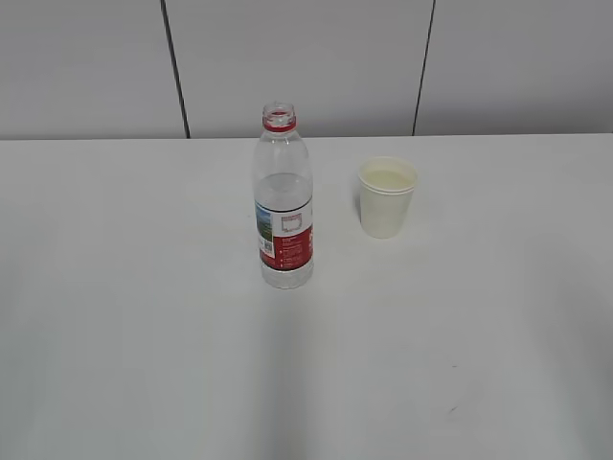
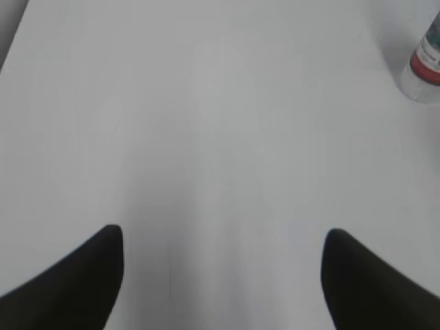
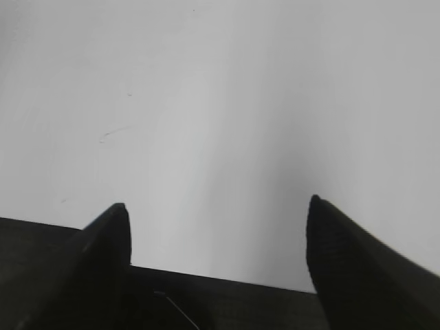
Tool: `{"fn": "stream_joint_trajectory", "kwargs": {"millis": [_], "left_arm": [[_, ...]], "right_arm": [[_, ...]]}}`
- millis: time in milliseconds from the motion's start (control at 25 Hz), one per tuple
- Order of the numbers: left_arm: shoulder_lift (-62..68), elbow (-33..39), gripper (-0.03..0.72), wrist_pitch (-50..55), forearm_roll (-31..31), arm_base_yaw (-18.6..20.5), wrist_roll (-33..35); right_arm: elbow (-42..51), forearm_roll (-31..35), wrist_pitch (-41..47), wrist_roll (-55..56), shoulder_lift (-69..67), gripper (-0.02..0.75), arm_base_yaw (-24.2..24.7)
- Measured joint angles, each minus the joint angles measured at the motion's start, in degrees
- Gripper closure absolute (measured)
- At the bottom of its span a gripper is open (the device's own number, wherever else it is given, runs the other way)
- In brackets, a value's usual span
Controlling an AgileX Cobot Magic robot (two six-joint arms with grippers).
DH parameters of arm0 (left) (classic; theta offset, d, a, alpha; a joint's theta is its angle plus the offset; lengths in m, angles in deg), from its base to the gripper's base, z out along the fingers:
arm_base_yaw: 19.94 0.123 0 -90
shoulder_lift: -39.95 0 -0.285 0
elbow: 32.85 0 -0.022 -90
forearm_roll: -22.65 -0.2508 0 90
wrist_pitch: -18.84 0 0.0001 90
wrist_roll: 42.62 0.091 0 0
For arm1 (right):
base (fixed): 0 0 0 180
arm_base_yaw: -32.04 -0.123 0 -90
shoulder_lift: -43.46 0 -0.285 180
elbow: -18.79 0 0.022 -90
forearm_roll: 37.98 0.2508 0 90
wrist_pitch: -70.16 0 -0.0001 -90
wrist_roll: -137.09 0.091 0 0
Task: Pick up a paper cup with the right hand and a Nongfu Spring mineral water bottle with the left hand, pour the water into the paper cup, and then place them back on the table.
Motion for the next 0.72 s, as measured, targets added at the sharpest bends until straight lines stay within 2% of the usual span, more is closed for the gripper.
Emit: {"fn": "stream_joint_trajectory", "kwargs": {"millis": [280, 720], "left_arm": [[-9.3, 0.0, 0.166, 0.1, -0.3, 0.0, 0.1], [-9.7, 0.0, 0.169, 0.3, -0.7, -0.1, 0.6]], "right_arm": [[5.5, -0.2, -2.4, 0.0, 5.1, 0.154, 0.0], [7.3, -1.1, -1.8, -0.1, 11.7, 0.155, 0.0]]}}
